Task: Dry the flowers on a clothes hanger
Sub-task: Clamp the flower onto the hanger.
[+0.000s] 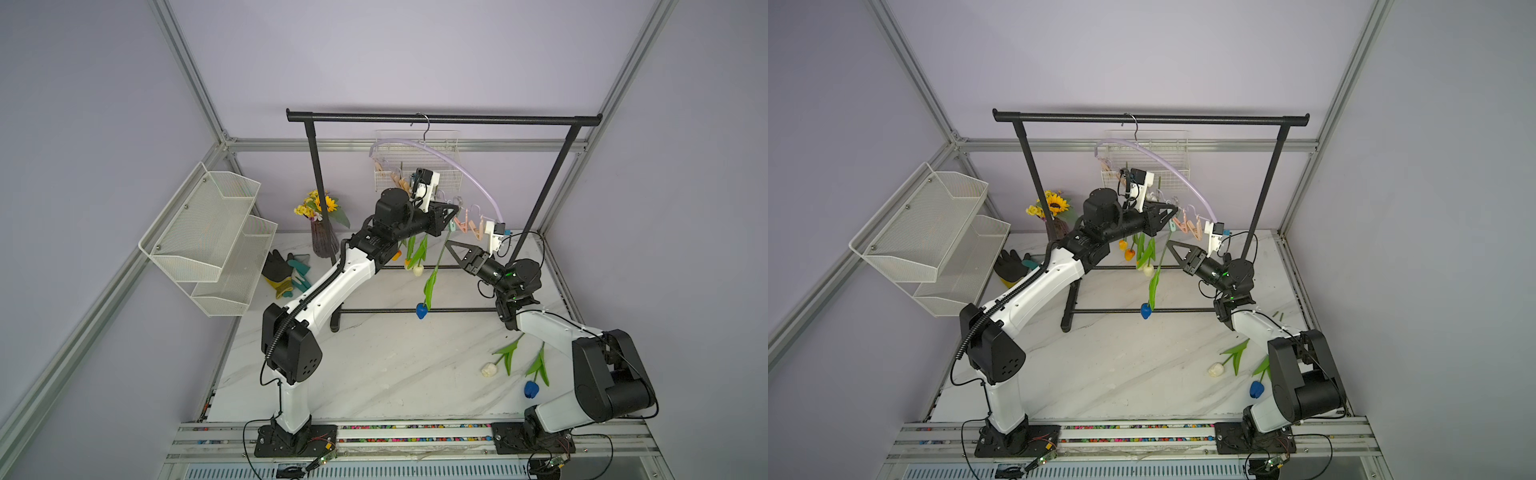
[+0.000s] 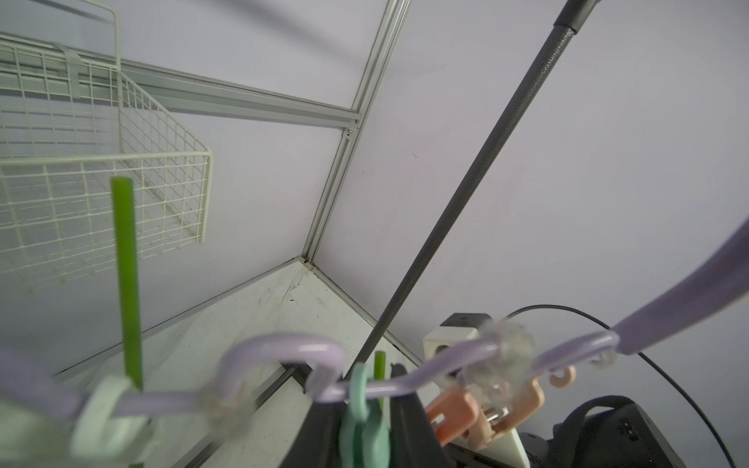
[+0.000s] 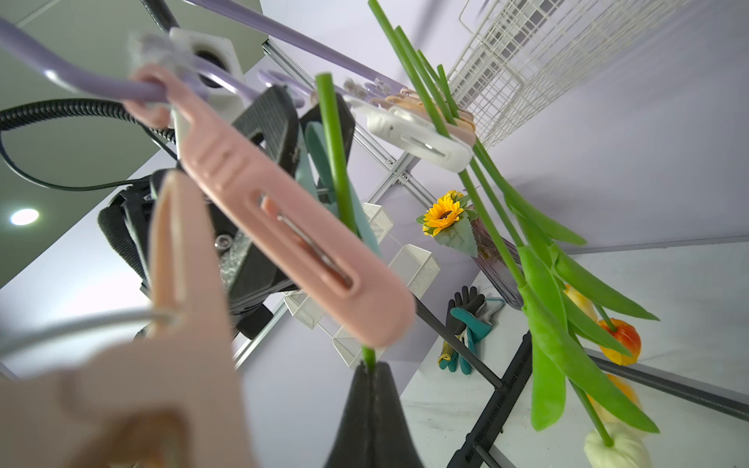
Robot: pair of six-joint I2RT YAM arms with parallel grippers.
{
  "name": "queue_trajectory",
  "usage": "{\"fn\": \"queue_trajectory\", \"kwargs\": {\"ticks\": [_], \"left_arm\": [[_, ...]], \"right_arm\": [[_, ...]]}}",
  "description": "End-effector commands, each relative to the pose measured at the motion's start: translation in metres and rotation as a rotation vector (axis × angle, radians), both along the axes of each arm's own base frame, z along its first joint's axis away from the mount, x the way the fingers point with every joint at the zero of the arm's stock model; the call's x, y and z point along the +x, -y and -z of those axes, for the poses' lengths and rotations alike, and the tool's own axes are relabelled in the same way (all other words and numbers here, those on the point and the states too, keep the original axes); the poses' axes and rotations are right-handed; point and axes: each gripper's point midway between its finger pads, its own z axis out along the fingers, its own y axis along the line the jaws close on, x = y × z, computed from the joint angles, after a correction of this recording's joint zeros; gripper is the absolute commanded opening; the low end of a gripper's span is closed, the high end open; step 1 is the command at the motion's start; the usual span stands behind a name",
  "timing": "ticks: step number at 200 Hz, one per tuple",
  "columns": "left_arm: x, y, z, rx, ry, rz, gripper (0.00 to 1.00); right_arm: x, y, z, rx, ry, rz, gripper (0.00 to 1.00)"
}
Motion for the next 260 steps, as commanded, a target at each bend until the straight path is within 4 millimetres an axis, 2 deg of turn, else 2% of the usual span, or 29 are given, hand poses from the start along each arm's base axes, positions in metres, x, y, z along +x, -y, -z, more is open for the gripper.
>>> {"fn": "queue_trajectory", "kwargs": {"ticks": [1, 43, 80, 129, 167, 208, 260], "left_arm": [[0.001, -0.008, -0.025, -0.057, 0.054, -0.016, 0.29], [0.000, -0.011, -0.026, -0.058, 0.057, -0.025, 0.43], [-0.001, -0.014, -0.029, -0.060, 0.062, -0.033, 0.61], [-0.005, -0.024, -0.033, -0.050, 0.078, -0.054, 0.76], [-0.007, -0.033, -0.034, -0.047, 0.079, -0.068, 0.82], [-0.014, -0.043, -0.044, -0.056, 0.094, -0.072, 0.84], [-0.025, -0.054, -0.055, -0.058, 0.118, -0.085, 0.85]], "right_arm": [[-0.004, -0.004, -0.019, 0.003, 0.066, -0.011, 0.00], [-0.004, -0.004, -0.022, 0.005, 0.072, -0.009, 0.00], [-0.003, -0.003, -0.023, 0.006, 0.075, -0.001, 0.00], [0.001, -0.003, -0.019, 0.000, 0.069, 0.007, 0.00], [0.005, -0.004, -0.015, -0.026, 0.066, 0.022, 0.00], [0.009, -0.002, -0.010, -0.077, 0.062, 0.061, 0.17], [0.005, 0.001, -0.005, -0.137, 0.082, 0.094, 0.27]]}}
